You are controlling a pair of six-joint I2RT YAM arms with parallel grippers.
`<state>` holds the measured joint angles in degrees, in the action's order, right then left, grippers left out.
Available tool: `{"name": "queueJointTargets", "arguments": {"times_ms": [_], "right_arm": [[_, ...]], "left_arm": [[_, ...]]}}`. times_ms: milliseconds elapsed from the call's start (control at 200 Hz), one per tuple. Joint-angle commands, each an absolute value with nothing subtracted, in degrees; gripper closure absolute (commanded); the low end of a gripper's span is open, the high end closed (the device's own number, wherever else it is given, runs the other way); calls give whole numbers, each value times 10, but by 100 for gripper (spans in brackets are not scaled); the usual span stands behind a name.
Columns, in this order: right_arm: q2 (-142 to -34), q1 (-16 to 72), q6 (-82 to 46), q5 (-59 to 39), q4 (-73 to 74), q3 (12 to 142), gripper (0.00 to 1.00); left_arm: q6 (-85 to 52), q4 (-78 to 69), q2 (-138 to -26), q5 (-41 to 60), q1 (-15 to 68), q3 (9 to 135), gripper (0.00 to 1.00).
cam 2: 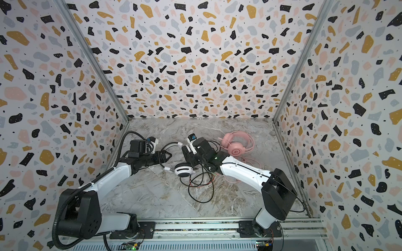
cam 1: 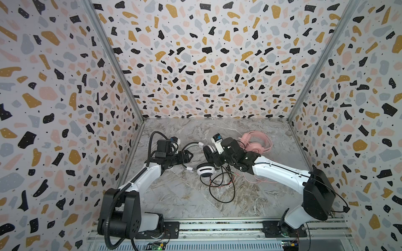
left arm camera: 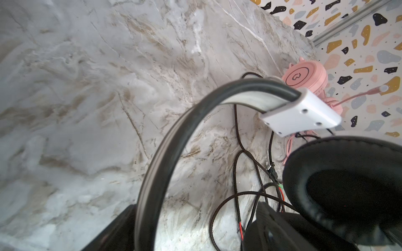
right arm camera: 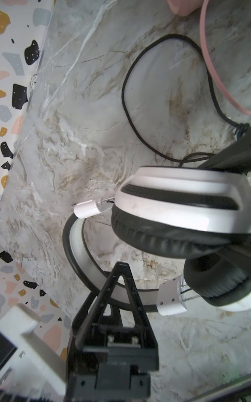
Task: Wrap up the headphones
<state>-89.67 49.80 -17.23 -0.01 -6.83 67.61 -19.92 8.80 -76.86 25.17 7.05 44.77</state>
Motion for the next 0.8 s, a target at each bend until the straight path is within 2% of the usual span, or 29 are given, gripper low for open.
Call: {"name": "queueJointTargets", "arguments": {"times_ms": [0,190,270,315,446,571,671,721,796], "right_arm": [[-837,497,-174,-53,-4,678,56],[-830,497,-172,-94,-1,668,56],[-835,496,-160,-120,-10,673,56],[-838,497,-156,-124,-18,678,56],[-847,496,-153,-135,-23,686,56],[-856,498,-153,-148,-21,693,55],[-854,498,-159,-150,-16,691,54],[-852,498,-159,-149,-18,692,52],[-845,498,-159,-133,-19,688,42]], "left_arm": [[-179,97,-773,224,70,472,24],[-179,95,-759,205,70,480,34],[-171,106,-758,192,70,488,46],[-171,109,-757,185,70,488,48],[-173,112,-753,175,71,488,65],[-169,119,-746,162,71,488,87],[-166,129,-744,151,71,492,100],[-161,138,-743,147,71,499,100],[-158,149,-739,134,70,509,100]]}}
